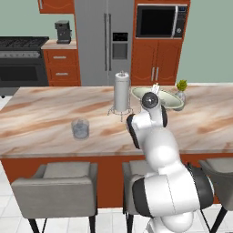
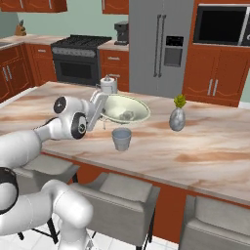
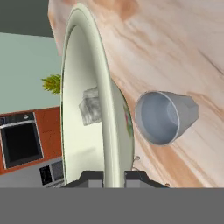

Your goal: There are four ice cubes in the ice bowl. Place two ice cubes in each glass of water.

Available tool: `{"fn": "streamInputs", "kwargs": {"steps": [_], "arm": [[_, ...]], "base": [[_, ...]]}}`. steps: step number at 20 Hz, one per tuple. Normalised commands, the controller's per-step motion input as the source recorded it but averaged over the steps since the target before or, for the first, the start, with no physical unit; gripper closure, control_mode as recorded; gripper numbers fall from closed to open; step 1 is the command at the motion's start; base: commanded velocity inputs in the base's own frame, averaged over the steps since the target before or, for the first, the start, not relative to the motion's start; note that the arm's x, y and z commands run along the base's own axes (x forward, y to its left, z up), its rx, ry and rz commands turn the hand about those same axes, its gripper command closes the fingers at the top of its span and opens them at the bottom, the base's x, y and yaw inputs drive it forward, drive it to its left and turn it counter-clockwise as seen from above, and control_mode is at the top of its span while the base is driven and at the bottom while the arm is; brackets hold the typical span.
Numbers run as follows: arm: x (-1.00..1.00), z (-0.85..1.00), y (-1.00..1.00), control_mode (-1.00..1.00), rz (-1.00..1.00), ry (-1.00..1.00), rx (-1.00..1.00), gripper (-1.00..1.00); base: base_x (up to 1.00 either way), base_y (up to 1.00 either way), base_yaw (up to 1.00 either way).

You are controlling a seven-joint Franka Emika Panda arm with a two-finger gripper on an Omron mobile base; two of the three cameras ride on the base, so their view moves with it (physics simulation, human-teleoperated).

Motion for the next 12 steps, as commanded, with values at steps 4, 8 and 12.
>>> {"fn": "streamInputs", "kwargs": {"steps": [4, 8, 12], "arm": [[0.33, 0.12, 0.38, -1.0, -0.01, 0.01, 0.12, 1.0], [0.2, 0.07, 0.47, -1.0, -0.14, 0.0, 0.01, 1.0], [0.22, 0.01, 0.42, -1.0, -0.21, 0.0, 0.02, 1.0]], "base": [[0.0, 0.0, 0.0], [0.0, 0.0, 0.0], [0.0, 0.0, 0.0]]}}
